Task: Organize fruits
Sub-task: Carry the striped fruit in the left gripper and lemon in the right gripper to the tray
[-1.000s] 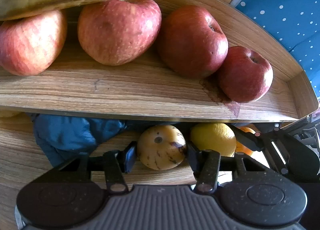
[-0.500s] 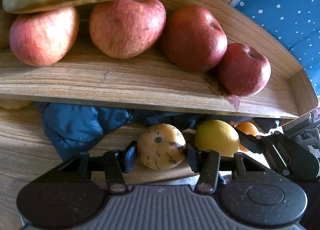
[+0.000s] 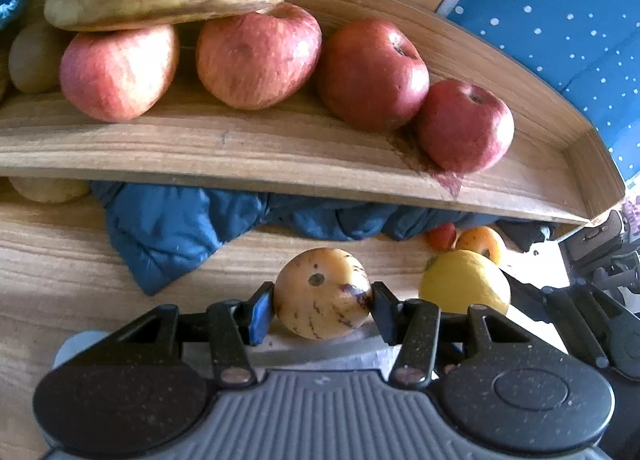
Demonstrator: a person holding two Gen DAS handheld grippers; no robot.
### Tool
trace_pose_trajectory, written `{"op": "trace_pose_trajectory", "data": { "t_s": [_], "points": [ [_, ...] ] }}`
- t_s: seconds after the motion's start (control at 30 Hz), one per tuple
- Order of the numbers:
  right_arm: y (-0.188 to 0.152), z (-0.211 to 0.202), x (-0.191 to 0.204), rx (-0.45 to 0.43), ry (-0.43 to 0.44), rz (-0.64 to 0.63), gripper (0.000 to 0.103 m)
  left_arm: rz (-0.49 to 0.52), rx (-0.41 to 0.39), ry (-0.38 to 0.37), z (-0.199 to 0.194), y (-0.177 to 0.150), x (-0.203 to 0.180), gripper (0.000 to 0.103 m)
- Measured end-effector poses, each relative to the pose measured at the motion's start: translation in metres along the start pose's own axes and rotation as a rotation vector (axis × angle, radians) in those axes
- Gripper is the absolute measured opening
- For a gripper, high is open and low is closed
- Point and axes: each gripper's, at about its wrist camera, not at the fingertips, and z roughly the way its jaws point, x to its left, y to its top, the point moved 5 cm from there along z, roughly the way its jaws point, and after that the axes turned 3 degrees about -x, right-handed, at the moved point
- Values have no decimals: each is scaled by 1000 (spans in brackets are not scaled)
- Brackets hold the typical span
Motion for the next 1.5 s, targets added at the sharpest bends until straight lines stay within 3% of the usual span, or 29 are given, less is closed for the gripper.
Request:
{"op": "trace_pose_trajectory", "data": {
  "t_s": [0.53, 1.03, 1.5],
  "points": [
    [-37, -50, 10, 8, 63, 36, 58, 39, 32, 1, -21, -43, -20, 55],
    [-71, -78, 10, 50, 113, 53, 58, 40, 71, 21, -29, -87, -39, 55],
    [-84, -90, 18, 81, 159, 53, 58, 31, 98, 51, -33, -106, -43, 55]
  ]
}}
